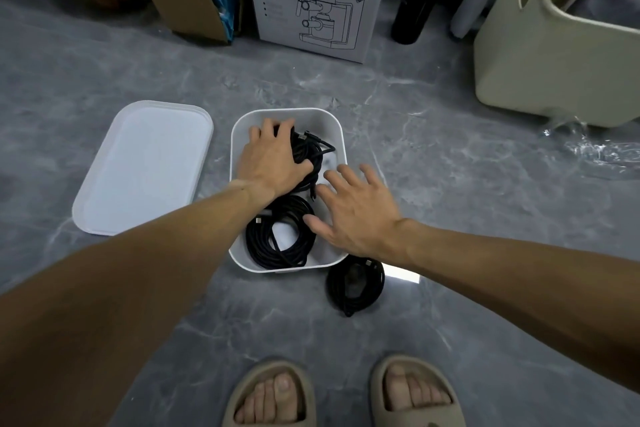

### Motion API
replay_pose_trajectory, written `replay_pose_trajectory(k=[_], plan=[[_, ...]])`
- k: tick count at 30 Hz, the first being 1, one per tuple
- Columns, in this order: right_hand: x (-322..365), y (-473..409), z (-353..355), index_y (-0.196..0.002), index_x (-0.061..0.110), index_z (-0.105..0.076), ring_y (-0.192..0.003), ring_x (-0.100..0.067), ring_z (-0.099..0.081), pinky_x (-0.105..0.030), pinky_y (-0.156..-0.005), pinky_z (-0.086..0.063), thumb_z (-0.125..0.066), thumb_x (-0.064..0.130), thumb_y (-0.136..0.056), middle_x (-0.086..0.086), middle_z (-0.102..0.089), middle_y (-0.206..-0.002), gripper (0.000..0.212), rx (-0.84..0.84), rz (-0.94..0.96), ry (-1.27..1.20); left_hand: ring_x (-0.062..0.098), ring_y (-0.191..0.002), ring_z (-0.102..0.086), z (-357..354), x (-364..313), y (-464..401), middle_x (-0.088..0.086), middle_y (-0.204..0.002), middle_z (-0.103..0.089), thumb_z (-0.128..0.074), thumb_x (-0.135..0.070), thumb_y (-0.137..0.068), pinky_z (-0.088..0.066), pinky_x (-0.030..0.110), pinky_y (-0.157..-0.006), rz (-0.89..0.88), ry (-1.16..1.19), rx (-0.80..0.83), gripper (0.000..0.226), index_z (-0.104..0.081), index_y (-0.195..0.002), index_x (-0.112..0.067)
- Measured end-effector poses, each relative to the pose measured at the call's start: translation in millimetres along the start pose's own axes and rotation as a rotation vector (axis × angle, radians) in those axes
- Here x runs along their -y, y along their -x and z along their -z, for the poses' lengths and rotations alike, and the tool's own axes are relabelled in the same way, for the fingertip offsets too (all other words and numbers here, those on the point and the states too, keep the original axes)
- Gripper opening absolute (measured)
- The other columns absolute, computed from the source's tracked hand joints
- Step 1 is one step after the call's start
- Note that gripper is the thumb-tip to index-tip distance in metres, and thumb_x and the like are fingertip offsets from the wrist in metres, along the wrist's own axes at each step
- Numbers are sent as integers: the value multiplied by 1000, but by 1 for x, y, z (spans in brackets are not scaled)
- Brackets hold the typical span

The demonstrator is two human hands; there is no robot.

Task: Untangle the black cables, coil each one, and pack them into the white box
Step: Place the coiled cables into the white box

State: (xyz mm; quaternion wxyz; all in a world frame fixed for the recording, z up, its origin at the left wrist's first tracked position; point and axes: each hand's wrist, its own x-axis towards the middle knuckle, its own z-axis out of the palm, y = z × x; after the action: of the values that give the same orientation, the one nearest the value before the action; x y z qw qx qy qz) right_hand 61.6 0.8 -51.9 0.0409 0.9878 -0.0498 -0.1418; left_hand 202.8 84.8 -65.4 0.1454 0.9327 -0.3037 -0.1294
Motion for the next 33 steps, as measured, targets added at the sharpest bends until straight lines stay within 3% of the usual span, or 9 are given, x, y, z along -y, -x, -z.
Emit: replay_pose_trajectory(k=[7, 10, 13, 16, 20, 22, 25, 29, 33], plan=[[-3, -1, -2, -131, 14, -51, -135, -25, -34, -49, -116, -19, -17, 59, -96, -4, -46, -136, 67, 20, -1, 8, 34, -128, -30, -7, -1, -4, 12, -145, -33, -63, -40, -89, -35, 41, -105, -20, 33, 54, 71, -31, -150, -20], [1, -5, -5, -113, 9, -64, -120, -28, -51, -48, -110, -33, -19, 55, -93, -8, -59, -120, 67, -58, -14, -54, 31, -135, -26, -1, 1, -6, 6, -151, -28, -61, -47, -89, -30, 42, -108, -15, 25, 130, 76, -25, -152, -27], [1, -14, -6, -92, 2, -67, -96, -34, -61, -42, -92, -46, -44, 37, -93, -15, -64, -99, 42, -244, -14, -287, 27, -143, -22, 11, 3, -7, 2, -156, -27, -57, -50, -90, -23, 41, -116, 69, 173, 164, 70, -28, -151, -30], [4, -25, 14, -106, 0, -64, -107, -33, -56, -36, -90, -41, -47, 26, -99, -18, -61, -114, 32, -152, -162, -670, 26, -141, -33, 23, 9, -7, 7, -154, -33, -48, -47, -94, -28, 37, -116, 266, 455, 133, 60, -36, -149, -25], [4, -50, 25, -118, 4, -61, -107, -30, -60, -30, -83, -47, -43, 33, -98, -13, -65, -113, 40, 101, -548, -1156, 28, -107, -61, 31, 8, -5, 13, -130, -59, -48, -33, -95, -50, 30, -82, 464, 586, 265, 43, -53, -129, -8], [5, -63, 22, -118, 5, -61, -97, -26, -62, -31, -82, -51, -43, 35, -98, -9, -65, -111, 40, 203, -616, -1338, 24, -72, -62, 35, 1, -5, 14, -97, -66, -50, -19, -93, -49, 24, -54, 512, 710, 315, 17, -61, -92, -6], [9, -75, 25, -113, 9, -63, -86, -23, -61, -29, -69, -49, -45, 31, -99, -10, -66, -109, 32, 200, -680, -1515, 22, -47, -56, 42, -5, -5, 12, -71, -58, -49, -6, -94, -40, 18, -31, 547, 779, 322, 21, -54, -73, -7], [4, -78, 34, -88, 14, -59, -64, -19, -62, -28, -60, -52, -51, 30, -101, -5, -64, -77, 23, 259, -763, -1739, 25, -56, -54, 44, -8, -4, 12, -69, -55, -44, -2, -96, -44, 22, -34, 568, 826, 387, 24, -52, -73, -5], [2, -71, 42, -87, 13, -57, -59, -17, -62, -23, -42, -50, -60, 26, -98, -6, -65, -77, 17, 321, -746, -1757, 24, -57, -56, 39, -3, -6, 13, -70, -56, -45, 2, -95, -47, 23, -38, 549, 821, 340, 23, -53, -73, -5]])
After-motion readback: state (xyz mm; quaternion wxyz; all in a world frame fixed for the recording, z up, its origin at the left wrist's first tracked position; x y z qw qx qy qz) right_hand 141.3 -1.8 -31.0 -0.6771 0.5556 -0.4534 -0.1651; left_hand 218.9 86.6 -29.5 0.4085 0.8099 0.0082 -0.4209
